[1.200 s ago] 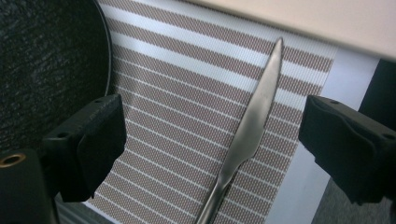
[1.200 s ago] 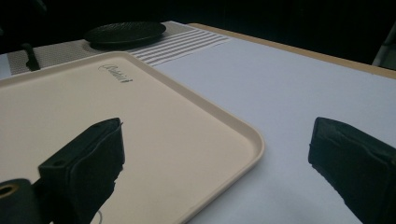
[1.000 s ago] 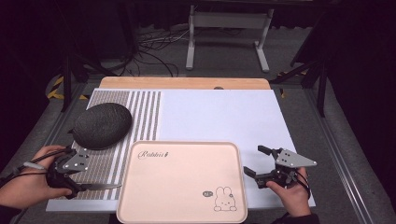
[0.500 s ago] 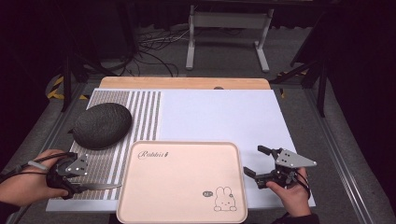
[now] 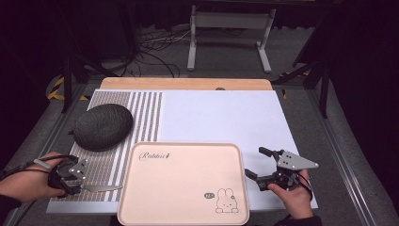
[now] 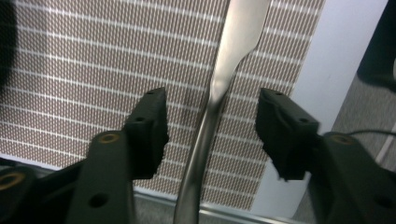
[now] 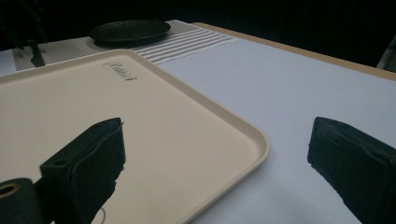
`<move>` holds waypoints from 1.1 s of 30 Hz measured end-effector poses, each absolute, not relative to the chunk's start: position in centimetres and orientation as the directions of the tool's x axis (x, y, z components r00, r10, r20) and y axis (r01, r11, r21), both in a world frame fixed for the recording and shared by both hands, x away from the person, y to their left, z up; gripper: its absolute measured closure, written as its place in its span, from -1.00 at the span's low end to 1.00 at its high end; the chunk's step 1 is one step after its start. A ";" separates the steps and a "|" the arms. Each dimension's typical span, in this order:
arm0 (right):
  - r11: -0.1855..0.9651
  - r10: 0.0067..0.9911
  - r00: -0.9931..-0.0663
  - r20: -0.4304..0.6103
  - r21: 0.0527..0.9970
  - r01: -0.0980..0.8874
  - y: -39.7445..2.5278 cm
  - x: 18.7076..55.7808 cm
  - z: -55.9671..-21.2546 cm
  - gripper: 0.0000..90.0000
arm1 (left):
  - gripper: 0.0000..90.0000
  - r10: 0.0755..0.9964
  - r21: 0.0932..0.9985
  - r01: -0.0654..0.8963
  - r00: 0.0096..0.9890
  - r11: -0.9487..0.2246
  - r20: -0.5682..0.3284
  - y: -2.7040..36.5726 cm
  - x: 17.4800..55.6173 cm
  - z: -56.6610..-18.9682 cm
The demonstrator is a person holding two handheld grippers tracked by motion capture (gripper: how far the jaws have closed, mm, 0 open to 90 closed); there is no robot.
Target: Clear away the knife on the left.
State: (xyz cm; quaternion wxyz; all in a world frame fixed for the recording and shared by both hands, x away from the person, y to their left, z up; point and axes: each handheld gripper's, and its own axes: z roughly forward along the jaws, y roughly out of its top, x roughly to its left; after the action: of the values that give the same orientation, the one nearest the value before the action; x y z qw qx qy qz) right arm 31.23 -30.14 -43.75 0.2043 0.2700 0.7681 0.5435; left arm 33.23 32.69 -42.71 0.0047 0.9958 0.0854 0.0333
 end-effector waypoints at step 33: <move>0.269 0.623 -0.782 -0.019 0.944 0.192 -30.0 31.2 -43.8 -0.89 | 0.77 -0.004 -0.140 0.004 0.998 -0.990 0.058 32.0 33.4 -43.9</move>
State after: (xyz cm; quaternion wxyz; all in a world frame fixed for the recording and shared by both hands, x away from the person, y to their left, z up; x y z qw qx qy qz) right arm 31.18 -30.02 -43.82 0.1982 0.2639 0.7715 0.5439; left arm 33.38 31.96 -43.93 -0.0700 0.9971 0.0001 0.0289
